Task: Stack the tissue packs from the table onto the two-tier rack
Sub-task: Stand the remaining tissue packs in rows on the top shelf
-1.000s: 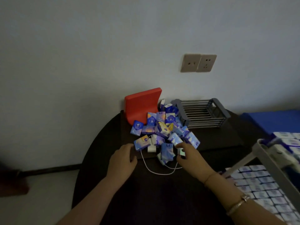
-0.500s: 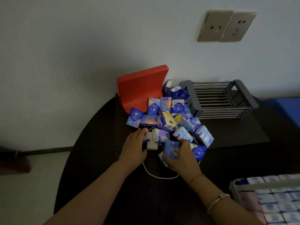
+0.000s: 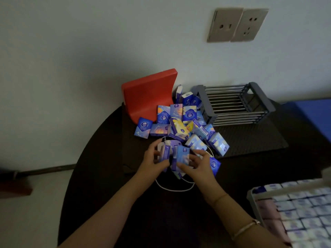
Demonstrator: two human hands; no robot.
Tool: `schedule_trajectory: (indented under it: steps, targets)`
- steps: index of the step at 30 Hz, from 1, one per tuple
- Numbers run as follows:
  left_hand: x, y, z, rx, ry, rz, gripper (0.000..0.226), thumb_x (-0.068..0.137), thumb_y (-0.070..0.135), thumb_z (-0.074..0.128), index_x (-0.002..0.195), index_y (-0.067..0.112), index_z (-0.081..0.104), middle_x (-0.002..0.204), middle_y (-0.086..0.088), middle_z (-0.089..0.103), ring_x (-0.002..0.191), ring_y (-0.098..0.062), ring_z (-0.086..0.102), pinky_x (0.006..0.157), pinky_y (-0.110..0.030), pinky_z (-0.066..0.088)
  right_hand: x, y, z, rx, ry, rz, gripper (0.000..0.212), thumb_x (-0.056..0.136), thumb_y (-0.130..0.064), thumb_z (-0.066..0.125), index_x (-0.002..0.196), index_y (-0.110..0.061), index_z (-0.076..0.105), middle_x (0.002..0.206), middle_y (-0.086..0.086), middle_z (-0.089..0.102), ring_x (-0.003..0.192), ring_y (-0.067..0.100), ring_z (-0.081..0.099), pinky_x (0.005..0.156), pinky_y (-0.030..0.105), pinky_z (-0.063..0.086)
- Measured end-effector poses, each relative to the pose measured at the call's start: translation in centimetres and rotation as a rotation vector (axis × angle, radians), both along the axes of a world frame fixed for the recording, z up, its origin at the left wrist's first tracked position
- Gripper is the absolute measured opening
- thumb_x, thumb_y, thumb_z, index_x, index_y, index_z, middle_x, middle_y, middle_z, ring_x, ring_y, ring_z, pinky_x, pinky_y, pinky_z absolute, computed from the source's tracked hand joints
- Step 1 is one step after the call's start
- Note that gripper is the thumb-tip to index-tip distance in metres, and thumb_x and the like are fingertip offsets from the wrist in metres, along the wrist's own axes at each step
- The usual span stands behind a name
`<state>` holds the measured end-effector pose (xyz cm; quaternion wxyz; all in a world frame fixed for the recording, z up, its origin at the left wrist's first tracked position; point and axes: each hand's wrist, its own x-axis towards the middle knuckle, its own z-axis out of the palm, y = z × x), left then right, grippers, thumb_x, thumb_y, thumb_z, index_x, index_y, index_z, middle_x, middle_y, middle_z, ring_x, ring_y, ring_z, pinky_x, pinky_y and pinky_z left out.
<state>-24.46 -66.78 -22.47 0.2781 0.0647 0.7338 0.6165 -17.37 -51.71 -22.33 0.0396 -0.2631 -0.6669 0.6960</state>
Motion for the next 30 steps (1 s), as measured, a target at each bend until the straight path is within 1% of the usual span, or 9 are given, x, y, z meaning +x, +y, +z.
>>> schedule_trajectory:
  steps: [3,6,9,11,13,16,19,25,30]
  targets:
    - [1.3,1.2,1.6,0.288,-0.24,0.003,0.064,0.063,0.011,0.055,0.125,0.028,0.054,0.124,-0.019,0.058,0.106,-0.027,0.062,0.086,-0.036,0.053,0.5,-0.8,1.2,-0.113,0.043,0.077,0.04,0.079,-0.002,0.07,0.109,-0.017,0.047,0.113,0.008,0.061,0.096,0.013,0.064,0.074,0.024,0.055]
    - [2.1,1.9,3.1,0.44,-0.376,0.068,0.046,0.082,0.001,0.05,0.126,0.018,0.05,0.117,-0.017,0.062,0.095,-0.024,0.065,0.069,-0.03,0.055,1.0,-0.8,1.4,0.167,0.11,0.192,0.029,0.087,-0.022,0.066,0.113,-0.021,0.056,0.121,-0.002,0.059,0.114,0.009,0.055,0.092,0.024,0.049]
    - [2.6,1.9,3.3,0.307,-0.362,0.108,0.037,0.095,0.007,0.049,0.125,0.028,0.044,0.121,-0.009,0.061,0.101,-0.024,0.065,0.076,-0.037,0.056,1.4,0.6,0.7,0.427,0.103,0.26,0.033,0.086,-0.046,0.056,0.116,-0.033,0.062,0.137,-0.007,0.049,0.13,0.005,0.04,0.106,0.031,0.034]
    - [2.8,1.9,3.4,0.256,-0.386,0.098,0.035,0.097,0.011,0.049,0.124,0.031,0.041,0.123,-0.006,0.059,0.105,-0.026,0.063,0.085,-0.044,0.052,1.6,2.8,-0.2,0.709,0.047,0.174,0.033,0.086,-0.036,0.058,0.118,-0.028,0.062,0.139,0.0,0.048,0.129,0.016,0.042,0.105,0.038,0.036]
    - [3.0,1.5,3.5,0.227,-0.398,0.08,0.032,0.097,0.014,0.048,0.121,0.035,0.041,0.121,-0.004,0.058,0.104,-0.026,0.063,0.088,-0.045,0.051,1.9,5.4,-1.2,0.99,-0.139,0.133,0.046,0.079,-0.023,0.063,0.125,-0.022,0.055,0.134,0.006,0.051,0.124,0.028,0.046,0.101,0.042,0.039]
    - [3.2,0.7,3.7,0.148,-0.376,0.054,0.034,0.098,0.019,0.048,0.123,0.04,0.041,0.116,0.001,0.057,0.102,-0.022,0.063,0.09,-0.044,0.053,2.7,7.4,-2.1,1.045,-0.508,0.31,0.072,0.077,-0.017,0.064,0.14,-0.026,0.033,0.139,0.005,0.044,0.131,0.03,0.038,0.109,0.044,0.03]
    - [3.6,-0.1,4.1,0.1,-0.33,0.049,0.034,0.098,0.021,0.049,0.125,0.04,0.042,0.119,0.002,0.055,0.105,-0.02,0.061,0.091,-0.043,0.053,3.5,7.2,-2.3,1.228,-0.512,0.38,0.076,0.079,-0.017,0.059,0.145,-0.031,0.024,0.137,0.001,0.043,0.129,0.025,0.04,0.111,0.041,0.028]
    - [6.0,-1.4,6.8,0.058,-0.148,-0.017,0.037,0.096,0.014,0.052,0.123,0.036,0.042,0.118,0.004,0.054,0.099,-0.011,0.059,0.086,-0.035,0.051,6.1,4.7,1.3,0.924,-0.348,0.322,0.074,0.074,-0.021,0.066,0.141,-0.023,0.035,0.13,0.006,0.046,0.118,0.025,0.046,0.101,0.037,0.04]
    - [9.4,-1.5,10.5,0.062,0.152,-0.163,0.055,0.088,0.004,0.063,0.131,0.026,0.036,0.125,0.003,0.045,0.099,0.001,0.052,0.075,-0.008,0.047,10.1,3.3,8.6,0.862,-0.131,0.293,0.064,0.066,-0.015,0.071,0.123,-0.021,0.044,0.121,-0.001,0.053,0.113,0.016,0.052,0.096,0.027,0.044]
